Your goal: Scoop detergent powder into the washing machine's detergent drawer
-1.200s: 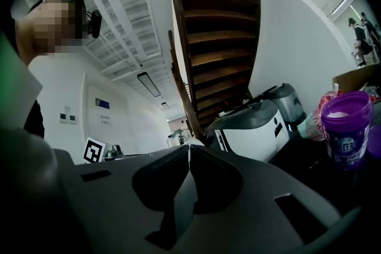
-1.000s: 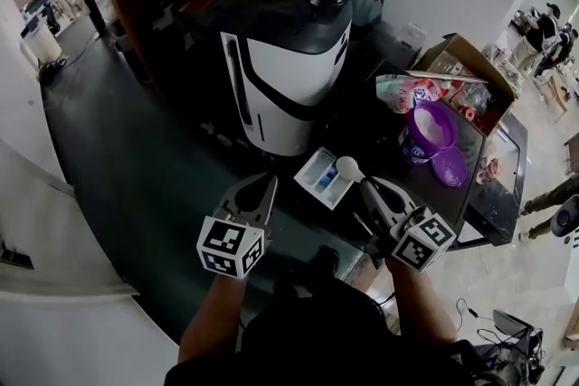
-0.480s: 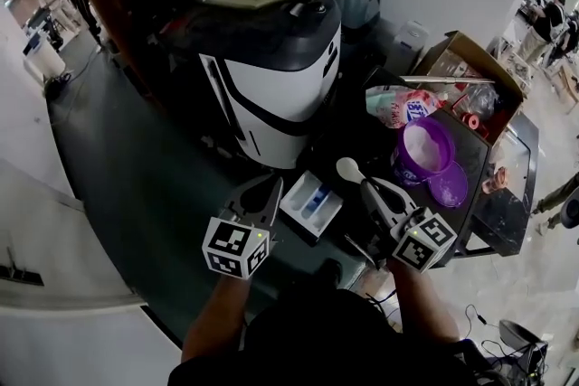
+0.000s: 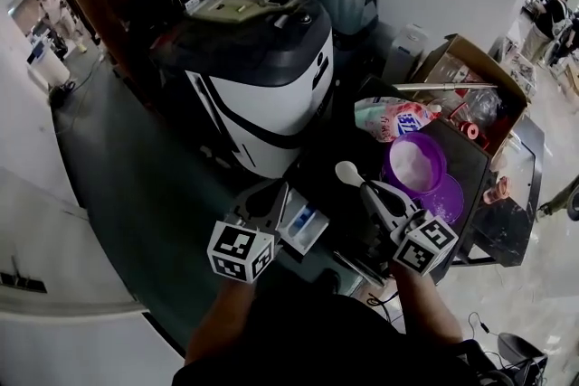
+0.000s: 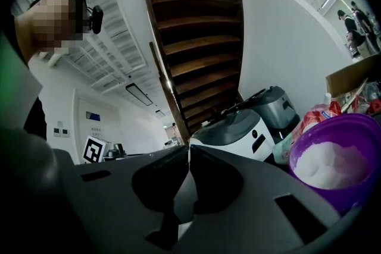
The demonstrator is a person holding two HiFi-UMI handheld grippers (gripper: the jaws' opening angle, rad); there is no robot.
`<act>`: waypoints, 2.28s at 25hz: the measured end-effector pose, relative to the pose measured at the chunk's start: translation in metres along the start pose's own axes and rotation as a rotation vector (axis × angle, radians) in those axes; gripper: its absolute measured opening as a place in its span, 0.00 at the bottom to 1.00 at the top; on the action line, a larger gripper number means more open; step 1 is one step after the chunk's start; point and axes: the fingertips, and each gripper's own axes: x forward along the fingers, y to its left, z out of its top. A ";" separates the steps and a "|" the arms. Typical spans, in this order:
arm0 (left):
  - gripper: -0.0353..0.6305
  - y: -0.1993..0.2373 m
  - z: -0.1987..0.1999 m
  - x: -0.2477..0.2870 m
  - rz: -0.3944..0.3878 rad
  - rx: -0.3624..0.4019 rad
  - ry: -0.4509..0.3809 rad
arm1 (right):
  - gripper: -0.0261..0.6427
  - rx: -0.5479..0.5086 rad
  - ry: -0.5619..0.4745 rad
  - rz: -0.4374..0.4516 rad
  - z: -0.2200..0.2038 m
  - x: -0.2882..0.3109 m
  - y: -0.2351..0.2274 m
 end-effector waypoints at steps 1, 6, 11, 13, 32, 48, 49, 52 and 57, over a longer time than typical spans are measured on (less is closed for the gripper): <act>0.06 0.000 0.000 0.003 -0.007 0.001 0.002 | 0.07 0.001 -0.001 -0.009 0.001 -0.001 -0.003; 0.06 0.005 0.006 0.014 -0.068 0.009 -0.006 | 0.07 0.006 -0.021 -0.089 0.007 -0.002 -0.014; 0.06 0.017 0.006 0.014 -0.122 -0.006 -0.019 | 0.07 -0.021 -0.029 -0.163 0.012 -0.002 -0.012; 0.06 0.022 0.005 0.014 -0.142 -0.005 -0.026 | 0.07 -0.025 -0.056 -0.184 0.022 -0.001 -0.008; 0.06 -0.020 0.011 0.088 -0.240 -0.008 -0.007 | 0.07 -0.184 0.108 -0.414 0.040 -0.068 -0.130; 0.06 -0.038 -0.008 0.099 -0.201 -0.041 0.053 | 0.07 -0.441 0.498 -0.352 0.012 -0.061 -0.180; 0.06 -0.039 -0.010 0.100 -0.202 -0.041 0.056 | 0.07 -0.468 0.521 -0.342 0.010 -0.060 -0.182; 0.06 -0.041 -0.014 0.101 -0.203 -0.042 0.065 | 0.07 -0.526 0.589 -0.313 0.003 -0.055 -0.184; 0.06 -0.039 -0.017 0.102 -0.198 -0.046 0.076 | 0.07 -0.638 0.701 -0.252 -0.009 -0.046 -0.180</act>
